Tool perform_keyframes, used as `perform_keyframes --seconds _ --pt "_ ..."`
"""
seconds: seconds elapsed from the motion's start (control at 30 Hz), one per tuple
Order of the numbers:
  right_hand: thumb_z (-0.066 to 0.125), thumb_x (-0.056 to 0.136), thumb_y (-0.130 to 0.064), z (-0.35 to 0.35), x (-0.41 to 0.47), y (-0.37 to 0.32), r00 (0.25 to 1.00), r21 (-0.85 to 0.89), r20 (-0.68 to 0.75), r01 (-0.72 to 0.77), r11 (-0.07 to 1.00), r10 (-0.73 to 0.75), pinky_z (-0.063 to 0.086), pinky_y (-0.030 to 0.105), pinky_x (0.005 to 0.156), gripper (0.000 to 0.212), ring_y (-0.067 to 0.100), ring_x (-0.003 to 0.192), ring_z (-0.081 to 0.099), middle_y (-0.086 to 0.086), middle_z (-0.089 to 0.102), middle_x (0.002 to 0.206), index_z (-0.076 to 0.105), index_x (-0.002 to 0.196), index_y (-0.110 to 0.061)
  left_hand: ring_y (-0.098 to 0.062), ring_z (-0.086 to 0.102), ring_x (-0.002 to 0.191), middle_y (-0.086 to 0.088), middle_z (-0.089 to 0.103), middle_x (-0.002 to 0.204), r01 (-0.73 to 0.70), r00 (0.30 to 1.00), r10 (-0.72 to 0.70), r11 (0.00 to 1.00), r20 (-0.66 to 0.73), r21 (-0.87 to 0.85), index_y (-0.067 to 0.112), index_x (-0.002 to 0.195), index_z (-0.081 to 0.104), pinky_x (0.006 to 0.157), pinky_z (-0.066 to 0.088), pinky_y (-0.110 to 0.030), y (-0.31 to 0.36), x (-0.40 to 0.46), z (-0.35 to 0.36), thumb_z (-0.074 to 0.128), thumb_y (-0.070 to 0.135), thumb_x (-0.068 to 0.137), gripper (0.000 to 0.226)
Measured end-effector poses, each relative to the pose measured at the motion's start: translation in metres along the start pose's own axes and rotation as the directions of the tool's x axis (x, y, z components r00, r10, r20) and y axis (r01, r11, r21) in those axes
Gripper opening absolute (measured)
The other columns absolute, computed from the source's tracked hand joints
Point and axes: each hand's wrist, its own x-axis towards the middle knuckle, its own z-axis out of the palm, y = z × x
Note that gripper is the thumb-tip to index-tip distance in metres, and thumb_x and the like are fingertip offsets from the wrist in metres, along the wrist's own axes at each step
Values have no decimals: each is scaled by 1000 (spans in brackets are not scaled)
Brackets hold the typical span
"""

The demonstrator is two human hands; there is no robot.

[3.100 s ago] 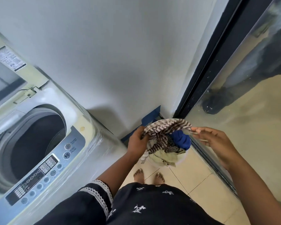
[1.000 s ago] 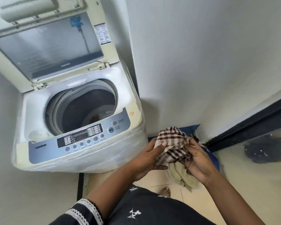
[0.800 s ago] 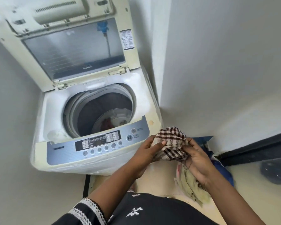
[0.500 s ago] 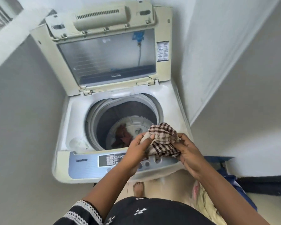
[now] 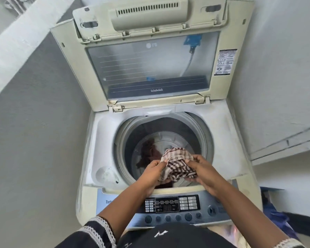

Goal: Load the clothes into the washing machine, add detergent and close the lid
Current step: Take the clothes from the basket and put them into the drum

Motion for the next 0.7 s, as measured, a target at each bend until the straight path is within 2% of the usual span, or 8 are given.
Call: perform_keyframes --seconds 0.13,0.2,0.3,0.37,0.43,0.57,0.7 --pt "55 99 -12 0 5 0 999 -30 -16 -38 999 37 58 52 87 31 33 106 66 19 61 125 47 130 -12 -17 70 76 -8 71 96 56 998 -57 998 21 29 7 115 53 80 61 -36 -1 6 0 51 28 101 26" --pt "55 100 -17 -2 6 -1 999 47 -22 -31 998 32 60 47 83 41 34 108 66 19 57 131 40 138 -15 -20 73 81 -10 73 103 34 998 -33 999 47 -8 8 120 53 82 60 -37 -1 7 1 50 37 101 35" --pt "51 103 -26 -7 4 -2 1000 227 -23 23 974 -18 62 41 74 44 34 102 70 21 60 130 33 142 -19 -25 73 98 -11 70 119 -63 992 69 996 107 -64 18 128 52 80 59 -34 -2 7 -2 40 51 101 44" --pt "48 104 -25 -10 1 -2 998 326 -28 69 943 -63 61 41 76 47 33 104 71 23 59 132 29 147 -21 -24 71 103 -9 69 121 -118 986 127 989 105 -89 24 126 51 84 58 -36 -2 5 -5 39 53 101 40" --pt "46 105 -20 -10 -2 -1 994 362 -49 111 926 -100 58 43 84 49 33 107 69 24 60 131 26 149 -22 -26 71 102 -8 71 117 -144 986 152 984 70 -103 22 124 54 87 58 -40 -1 3 -6 42 50 101 38" --pt "49 103 -11 -4 -10 0 984 240 -80 173 955 -158 56 43 90 39 32 102 71 24 65 120 36 140 -16 -20 70 91 -11 71 115 -226 974 226 974 -10 13 16 118 60 83 57 -35 -4 -2 -1 55 35 100 27" --pt "50 101 -5 -3 -28 2 948 85 -108 308 948 -298 58 38 83 27 29 92 74 20 70 110 52 127 -12 -13 68 82 -12 71 110 -347 934 354 928 -34 133 18 113 62 74 54 -28 -3 -12 8 57 23 99 15"
